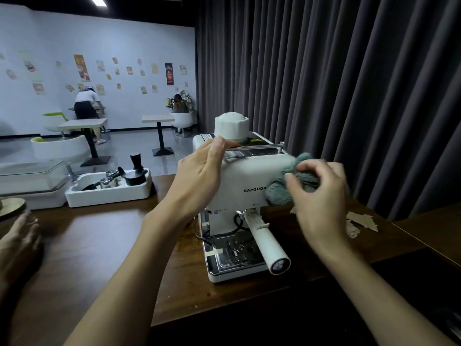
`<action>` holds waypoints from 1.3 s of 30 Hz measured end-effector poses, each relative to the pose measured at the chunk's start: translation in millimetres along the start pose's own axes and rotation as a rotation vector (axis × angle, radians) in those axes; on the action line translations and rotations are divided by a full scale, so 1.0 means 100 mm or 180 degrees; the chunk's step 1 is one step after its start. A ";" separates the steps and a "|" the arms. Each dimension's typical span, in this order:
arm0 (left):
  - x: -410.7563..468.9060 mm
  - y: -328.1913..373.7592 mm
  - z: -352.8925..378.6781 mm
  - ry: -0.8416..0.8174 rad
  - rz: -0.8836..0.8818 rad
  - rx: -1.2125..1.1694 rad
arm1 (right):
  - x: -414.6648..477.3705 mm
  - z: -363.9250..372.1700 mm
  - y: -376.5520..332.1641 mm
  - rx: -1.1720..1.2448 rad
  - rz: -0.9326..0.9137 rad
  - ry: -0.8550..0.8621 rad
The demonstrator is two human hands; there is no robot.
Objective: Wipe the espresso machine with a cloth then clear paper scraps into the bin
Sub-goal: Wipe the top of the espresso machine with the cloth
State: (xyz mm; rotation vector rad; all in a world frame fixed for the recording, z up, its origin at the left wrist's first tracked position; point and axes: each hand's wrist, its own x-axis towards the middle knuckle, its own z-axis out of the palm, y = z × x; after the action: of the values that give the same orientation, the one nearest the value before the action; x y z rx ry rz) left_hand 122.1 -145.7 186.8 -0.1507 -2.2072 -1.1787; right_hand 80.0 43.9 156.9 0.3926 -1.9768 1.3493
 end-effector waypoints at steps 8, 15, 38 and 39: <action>0.01 0.10 0.09 0.0243 0.0108 0.0441 | -0.11 0.14 -0.01 0.0233 -0.0596 -0.0403; 0.05 0.47 0.34 0.0186 0.0070 0.2094 | 0.22 -0.25 0.39 0.0355 -0.0124 -0.0393; -1.05 -0.18 2.29 -0.0761 -0.1395 0.0748 | 0.00 -0.36 2.35 0.0235 0.1031 -0.3184; -1.12 -0.26 2.35 -0.0812 -0.1485 0.0714 | -0.02 -0.37 2.41 0.0422 0.1026 -0.3277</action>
State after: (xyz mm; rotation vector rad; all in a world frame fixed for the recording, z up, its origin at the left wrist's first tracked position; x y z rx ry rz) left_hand 91.0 42.9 8.8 0.3433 -2.6753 -1.1852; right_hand -48.4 175.7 -3.1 1.0199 -2.8679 1.6658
